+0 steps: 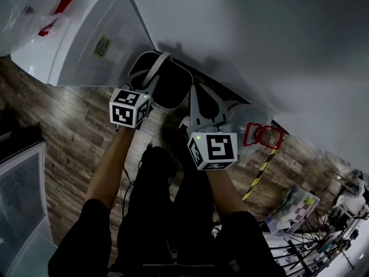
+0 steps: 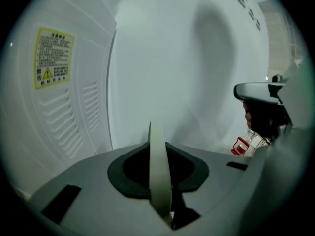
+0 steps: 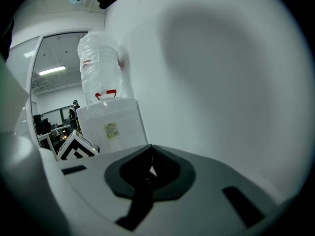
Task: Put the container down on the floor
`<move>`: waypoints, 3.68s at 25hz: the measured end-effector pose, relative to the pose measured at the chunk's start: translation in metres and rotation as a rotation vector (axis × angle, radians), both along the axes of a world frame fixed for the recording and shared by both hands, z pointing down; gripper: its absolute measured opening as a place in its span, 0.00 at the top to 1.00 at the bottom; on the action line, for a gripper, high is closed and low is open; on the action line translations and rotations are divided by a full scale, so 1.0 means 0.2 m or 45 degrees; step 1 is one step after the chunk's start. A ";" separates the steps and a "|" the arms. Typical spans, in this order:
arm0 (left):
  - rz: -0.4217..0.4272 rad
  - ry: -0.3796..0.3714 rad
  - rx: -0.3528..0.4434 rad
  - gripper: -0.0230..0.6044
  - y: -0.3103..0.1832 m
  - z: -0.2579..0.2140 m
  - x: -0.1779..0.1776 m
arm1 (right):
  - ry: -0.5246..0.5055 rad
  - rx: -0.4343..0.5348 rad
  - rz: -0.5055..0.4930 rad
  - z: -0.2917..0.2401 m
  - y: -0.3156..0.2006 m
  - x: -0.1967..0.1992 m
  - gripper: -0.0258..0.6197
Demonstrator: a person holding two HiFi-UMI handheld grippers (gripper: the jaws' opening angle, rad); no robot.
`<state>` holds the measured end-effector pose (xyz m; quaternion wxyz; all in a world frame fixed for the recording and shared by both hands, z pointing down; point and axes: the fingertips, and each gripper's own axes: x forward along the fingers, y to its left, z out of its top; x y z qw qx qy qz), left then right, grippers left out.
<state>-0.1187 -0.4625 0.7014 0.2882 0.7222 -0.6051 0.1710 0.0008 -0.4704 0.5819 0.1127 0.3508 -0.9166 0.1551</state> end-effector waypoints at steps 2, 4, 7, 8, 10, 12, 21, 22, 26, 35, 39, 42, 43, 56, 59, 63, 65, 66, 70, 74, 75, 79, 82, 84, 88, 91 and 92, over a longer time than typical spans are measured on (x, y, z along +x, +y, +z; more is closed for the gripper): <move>-0.003 -0.005 0.008 0.83 -0.02 0.08 -0.02 | -0.011 0.021 -0.012 0.08 -0.02 -0.03 0.94; -0.010 -0.004 0.012 0.83 -0.03 0.15 -0.03 | -0.022 0.047 -0.024 0.14 -0.04 -0.06 0.94; -0.021 -0.001 0.032 0.83 -0.05 0.26 -0.05 | -0.022 0.050 -0.071 0.26 -0.07 -0.10 0.94; -0.024 -0.004 0.039 0.83 -0.06 0.31 -0.05 | -0.014 0.054 -0.096 0.32 -0.08 -0.13 0.94; -0.030 -0.011 0.053 0.83 -0.09 0.42 -0.06 | -0.002 0.076 -0.137 0.43 -0.09 -0.18 0.94; -0.040 -0.011 0.065 0.83 -0.12 0.53 -0.08 | -0.004 0.095 -0.162 0.53 -0.12 -0.22 0.94; -0.075 -0.001 0.103 0.83 -0.23 0.85 -0.11 | -0.085 0.111 -0.169 0.76 -0.19 -0.31 0.94; -0.083 0.004 0.107 0.83 -0.24 0.88 -0.12 | -0.089 0.112 -0.164 0.79 -0.20 -0.30 0.94; -0.094 0.020 0.107 0.83 -0.28 0.99 -0.13 | -0.149 0.023 -0.171 0.88 -0.19 -0.32 0.94; -0.096 -0.007 0.080 0.83 -0.31 1.18 -0.19 | -0.134 0.039 -0.214 0.88 -0.17 -0.36 0.94; -0.069 -0.024 0.069 0.83 -0.32 1.23 -0.19 | -0.104 0.070 -0.255 0.88 -0.13 -0.39 0.94; -0.060 -0.030 0.063 0.83 -0.32 1.27 -0.21 | -0.096 0.076 -0.268 0.88 -0.12 -0.40 0.94; -0.058 -0.032 0.062 0.83 -0.31 1.28 -0.21 | -0.097 0.075 -0.268 0.88 -0.12 -0.39 0.94; -0.111 -0.018 0.104 0.83 -0.25 1.32 -0.27 | -0.094 0.075 -0.289 0.87 -0.11 -0.36 0.94; -0.137 -0.065 0.123 0.82 -0.23 1.33 -0.31 | -0.084 0.083 -0.297 0.87 -0.10 -0.36 0.94; -0.156 -0.169 0.136 0.81 -0.22 1.33 -0.36 | -0.081 0.093 -0.295 0.86 -0.10 -0.35 0.94; -0.173 -0.186 0.139 0.80 -0.20 1.32 -0.39 | -0.082 0.098 -0.295 0.86 -0.09 -0.35 0.94; -0.183 -0.191 0.138 0.79 -0.18 1.33 -0.41 | -0.083 0.099 -0.298 0.86 -0.08 -0.35 0.94; -0.218 -0.256 0.151 0.79 -0.11 1.30 -0.48 | -0.081 0.112 -0.306 0.85 -0.07 -0.35 0.94; -0.256 -0.266 0.194 0.78 -0.05 1.25 -0.52 | -0.078 0.125 -0.319 0.84 -0.05 -0.36 0.94; -0.260 -0.267 0.196 0.78 -0.04 1.25 -0.53 | -0.076 0.129 -0.325 0.84 -0.04 -0.37 0.94; -0.250 -0.278 0.182 0.79 0.02 1.25 -0.53 | -0.072 0.128 -0.335 0.84 -0.03 -0.39 0.94; -0.248 -0.290 0.208 0.88 0.05 1.22 -0.52 | -0.045 0.138 -0.336 0.83 0.00 -0.40 0.94; -0.235 -0.285 0.248 0.94 0.07 1.19 -0.51 | -0.023 0.143 -0.332 0.83 0.01 -0.39 0.94; -0.210 -0.257 0.313 0.94 0.07 1.12 -0.47 | -0.002 0.139 -0.289 0.84 0.02 -0.35 0.94; -0.196 -0.239 0.327 0.94 0.06 1.09 -0.45 | 0.034 0.168 -0.279 0.85 0.03 -0.32 0.94; -0.196 -0.224 0.330 0.94 0.06 1.09 -0.44 | 0.048 0.180 -0.286 0.85 0.03 -0.32 0.94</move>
